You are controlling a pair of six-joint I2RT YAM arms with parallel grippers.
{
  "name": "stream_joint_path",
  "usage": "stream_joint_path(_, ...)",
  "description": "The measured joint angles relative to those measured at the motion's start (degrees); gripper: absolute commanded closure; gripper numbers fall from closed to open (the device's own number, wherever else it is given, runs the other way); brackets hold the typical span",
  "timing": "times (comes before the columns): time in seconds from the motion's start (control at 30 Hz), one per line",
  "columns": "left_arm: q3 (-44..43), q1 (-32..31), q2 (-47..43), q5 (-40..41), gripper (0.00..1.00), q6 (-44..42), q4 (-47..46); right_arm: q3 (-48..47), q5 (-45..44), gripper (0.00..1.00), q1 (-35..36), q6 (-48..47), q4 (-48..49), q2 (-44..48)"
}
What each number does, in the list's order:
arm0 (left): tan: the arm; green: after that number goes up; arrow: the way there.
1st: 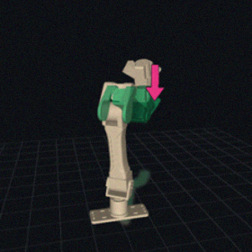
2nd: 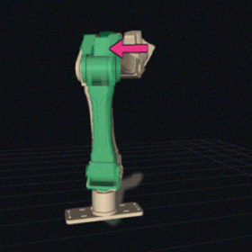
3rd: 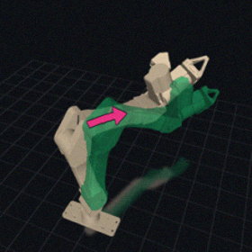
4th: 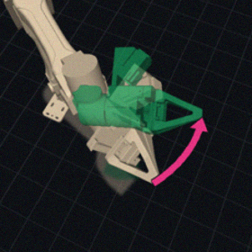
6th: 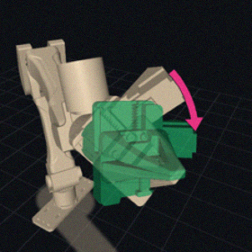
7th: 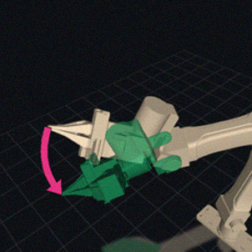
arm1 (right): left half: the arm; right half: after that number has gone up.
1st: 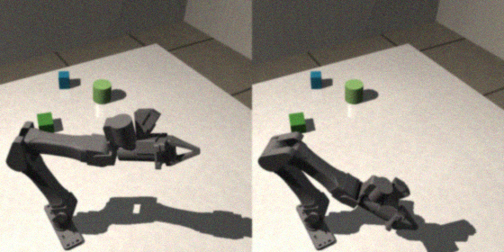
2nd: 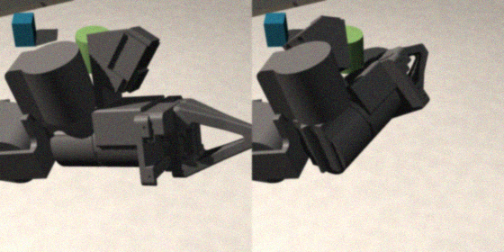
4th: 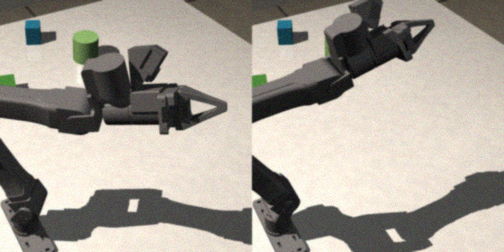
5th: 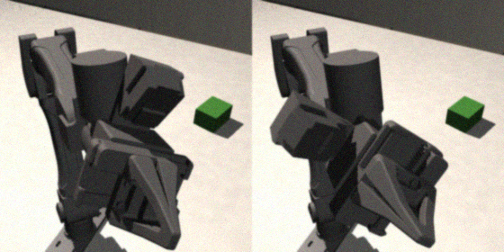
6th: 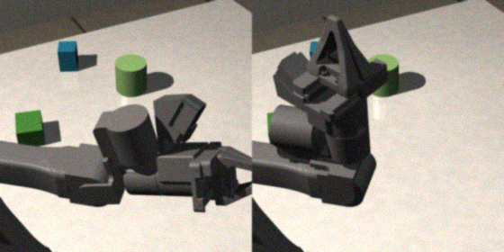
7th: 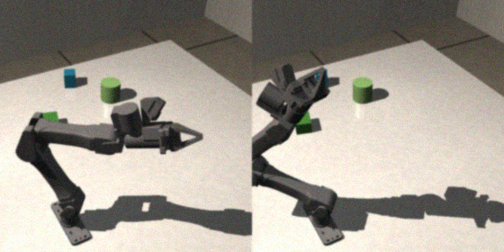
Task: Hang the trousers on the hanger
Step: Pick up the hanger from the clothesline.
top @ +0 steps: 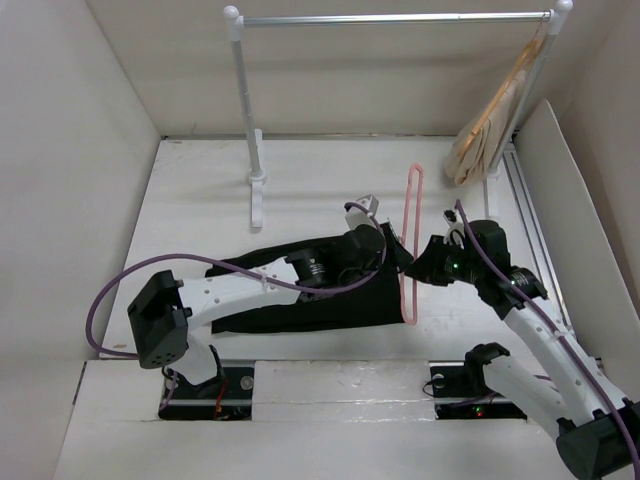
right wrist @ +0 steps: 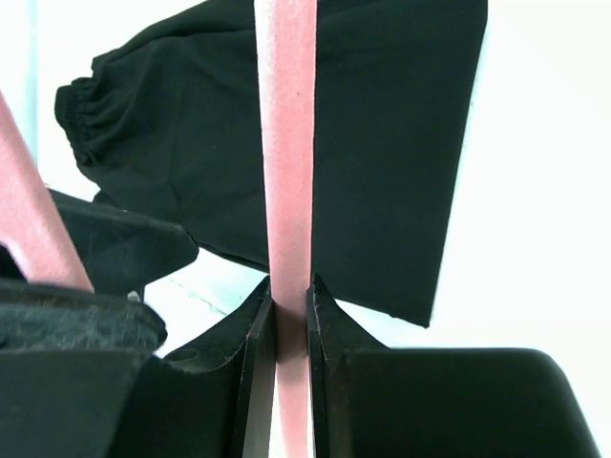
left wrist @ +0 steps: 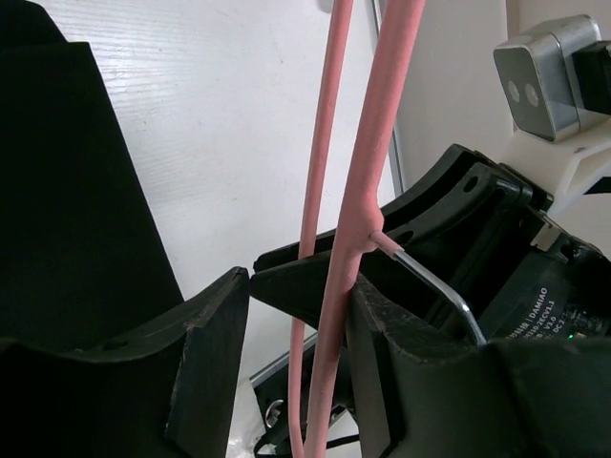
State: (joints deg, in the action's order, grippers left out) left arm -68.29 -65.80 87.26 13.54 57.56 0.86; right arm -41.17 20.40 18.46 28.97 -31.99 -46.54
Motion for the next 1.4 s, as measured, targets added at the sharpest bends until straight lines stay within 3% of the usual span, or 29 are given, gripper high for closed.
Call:
stream_joint_path(0.2,0.66,-1.84,0.0,0.7,0.65,-0.28,-0.72,-0.44,-1.05,1.0,0.13,-1.36,-0.76,-1.09)
stream_joint_path(0.3,1.81,-2.05,0.0,0.79,0.58,-0.31,-0.85,-0.52,-1.55,1.0,-0.11,-2.01,-0.96,-2.34)
stream_joint_path(0.33,2.25,-2.08,0.0,1.16,0.53,-0.31,-0.9,-0.52,-1.33,1.0,-0.31,-2.19,-1.03,-2.75)
stream_joint_path(0.37,2.69,-2.21,-0.11,1.7,0.37,-0.26,-0.94,-0.52,-0.79,1.0,-0.68,-2.34,-1.01,-3.17)
stream_joint_path(0.43,3.96,-2.47,-1.01,2.84,0.25,-0.39,-0.5,-0.76,0.07,1.0,-1.36,-2.69,-0.96,-3.74)
stream_joint_path(0.47,4.63,-2.6,-1.86,3.69,0.13,-0.46,0.0,-1.07,0.37,1.0,-1.53,-2.93,-0.98,-3.78)
stream_joint_path(0.57,5.01,-2.62,-5.05,5.68,0.1,-2.54,1.92,-2.14,2.14,1.0,-1.51,-3.3,0.31,-3.8)
stream_joint_path(0.67,4.83,-2.62,-8.26,7.43,0.15,-4.39,3.43,-3.41,4.42,1.0,-1.49,-3.41,3.34,-3.8)
stream_joint_path(0.87,5.64,-2.86,-17.44,7.08,0.19,-7.87,-0.42,-3.45,-1.79,1.0,-3.45,-3.69,2.91,-6.27)
stream_joint_path(1.03,-2.43,-2.38,-14.86,10.05,0.21,-10.78,1.75,-3.48,-3.13,1.0,-3.1,-4.31,1.84,-8.37)
stream_joint_path(1.13,-4.74,-1.03,-14.51,12.13,0.31,-11.3,3.61,-3.45,-3.85,1.0,-3.02,-4.35,1.22,-6.95)
stream_joint_path(1.23,-2.51,0.04,-16.17,11.78,0.45,-11.63,3.89,-3.48,-4.33,1.0,-3.19,-4.74,1.25,-5.35)
stream_joint_path(1.4,8.26,-1.64,-18.71,8.57,0.45,-9.16,1.81,-3.5,-4.35,1.0,-3.41,-5.07,1.11,-6.8)
